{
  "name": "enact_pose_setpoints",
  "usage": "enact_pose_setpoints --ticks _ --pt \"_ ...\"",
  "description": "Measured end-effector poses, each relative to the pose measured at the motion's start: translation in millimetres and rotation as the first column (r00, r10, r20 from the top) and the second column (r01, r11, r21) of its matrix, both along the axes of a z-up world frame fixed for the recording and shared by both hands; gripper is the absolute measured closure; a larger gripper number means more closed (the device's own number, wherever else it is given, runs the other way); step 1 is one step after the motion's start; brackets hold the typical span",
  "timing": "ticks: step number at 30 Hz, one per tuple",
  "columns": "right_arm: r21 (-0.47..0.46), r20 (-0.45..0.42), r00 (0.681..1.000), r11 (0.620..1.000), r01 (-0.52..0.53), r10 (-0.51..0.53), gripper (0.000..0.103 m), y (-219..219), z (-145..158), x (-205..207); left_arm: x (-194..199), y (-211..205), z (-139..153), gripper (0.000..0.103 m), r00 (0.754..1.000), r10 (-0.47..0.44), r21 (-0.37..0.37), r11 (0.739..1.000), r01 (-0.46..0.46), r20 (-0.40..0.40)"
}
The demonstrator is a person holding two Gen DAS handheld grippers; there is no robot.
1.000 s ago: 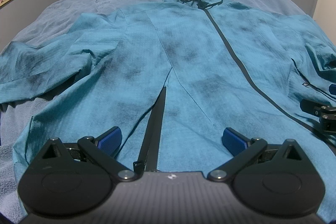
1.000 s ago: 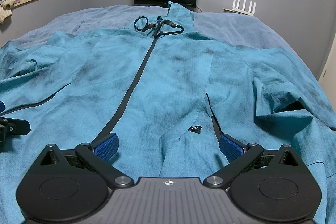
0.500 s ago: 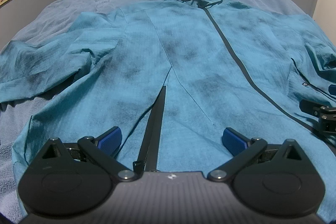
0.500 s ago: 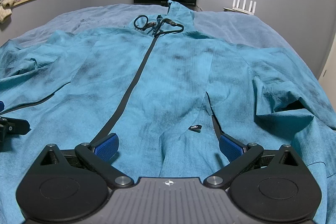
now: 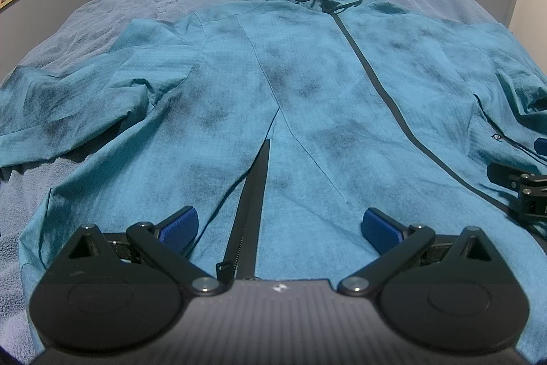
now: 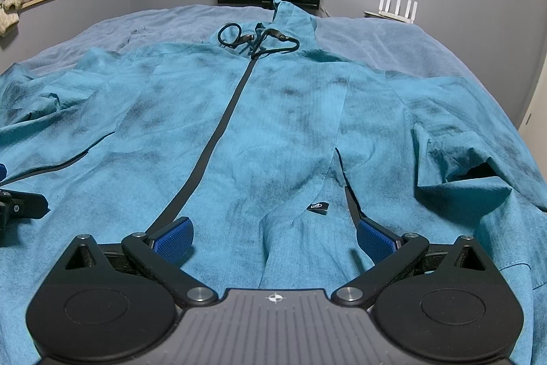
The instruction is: Fold large clothes
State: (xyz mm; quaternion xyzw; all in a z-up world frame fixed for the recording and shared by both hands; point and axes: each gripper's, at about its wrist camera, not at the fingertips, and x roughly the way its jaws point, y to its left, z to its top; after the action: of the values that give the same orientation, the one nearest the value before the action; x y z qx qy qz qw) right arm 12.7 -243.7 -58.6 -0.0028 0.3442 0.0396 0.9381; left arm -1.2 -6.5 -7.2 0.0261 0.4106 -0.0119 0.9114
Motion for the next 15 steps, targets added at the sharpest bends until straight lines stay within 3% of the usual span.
enact_pose_setpoints --ticks 15 --pt "0.020 0.001 1.000 1.000 0.005 -0.005 0.000 -1.6 2.7 -0.1 -0.3 0.5 1.3 0.000 1.000 -0.001 -0.004 1.000 0.001 0.000"
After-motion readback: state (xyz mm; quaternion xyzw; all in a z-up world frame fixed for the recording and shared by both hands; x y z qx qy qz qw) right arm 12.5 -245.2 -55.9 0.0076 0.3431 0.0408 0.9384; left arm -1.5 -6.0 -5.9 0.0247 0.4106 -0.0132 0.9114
